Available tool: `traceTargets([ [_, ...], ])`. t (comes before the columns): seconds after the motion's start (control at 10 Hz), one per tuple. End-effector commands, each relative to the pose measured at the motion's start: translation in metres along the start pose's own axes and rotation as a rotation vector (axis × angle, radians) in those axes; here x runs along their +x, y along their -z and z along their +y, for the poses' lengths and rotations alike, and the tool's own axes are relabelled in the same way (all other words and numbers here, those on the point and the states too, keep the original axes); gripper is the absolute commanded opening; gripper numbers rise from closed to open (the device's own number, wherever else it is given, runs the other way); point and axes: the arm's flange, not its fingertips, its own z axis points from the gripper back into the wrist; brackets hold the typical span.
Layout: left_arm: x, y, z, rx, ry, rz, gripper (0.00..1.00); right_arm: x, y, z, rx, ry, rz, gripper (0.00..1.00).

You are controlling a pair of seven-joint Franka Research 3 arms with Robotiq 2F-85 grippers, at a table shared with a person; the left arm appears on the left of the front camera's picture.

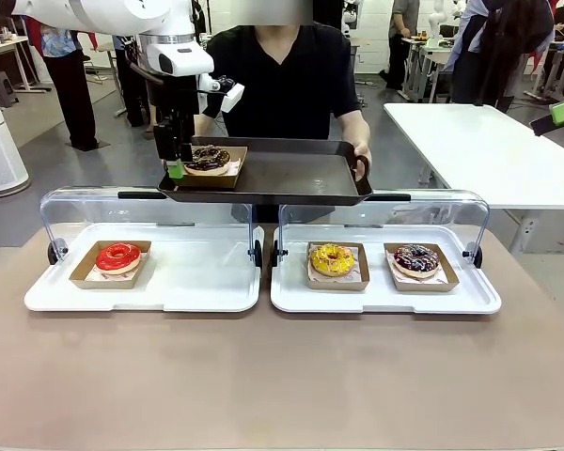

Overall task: Provide the desired donut to the person.
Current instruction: Place the picked Paper togo box onto the Handle tray extended by the person.

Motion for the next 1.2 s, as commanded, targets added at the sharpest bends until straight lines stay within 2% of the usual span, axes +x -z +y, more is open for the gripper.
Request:
traceTargets([
  [0.0,-0.005,-0.003,-0.003,-0.001,0.009,-0.036,1.0,0.0,0.0,0.0,-0.001,-0.001,-0.013,1.0],
  [0.5,-0.008,-0.004,-0.008,-0.025,0.015,-0.018,1.0,0.0,0.0,0.0,-0.001,-0.001,-0.013,1.0],
  [0.6,-0.016,-0.011,-0.016,-0.028,0.031,-0.072,1.0,0.0,0.0,0.0,-0.001,-0.001,-0.013,1.0],
  [0.7,-0.036,-0.023,-0.03,-0.01,0.062,-0.152,1.0,0.0,0.0,0.0,-0.001,-0.001,-0.013,1.0],
  [0.9,-0.097,-0.037,-0.074,0.027,0.085,-0.303,1.0,0.0,0.0,0.0,-0.001,-0.001,-0.013,1.0],
  [1.0,-0.137,-0.032,-0.115,0.073,0.075,-0.327,1.0,0.0,0.0,0.0,-0.001,-0.001,-0.013,1.0],
  [1.1,-0.158,-0.027,-0.135,0.093,0.075,-0.331,1.0,0.0,0.0,0.0,-0.001,-0.001,-0.013,1.0],
])
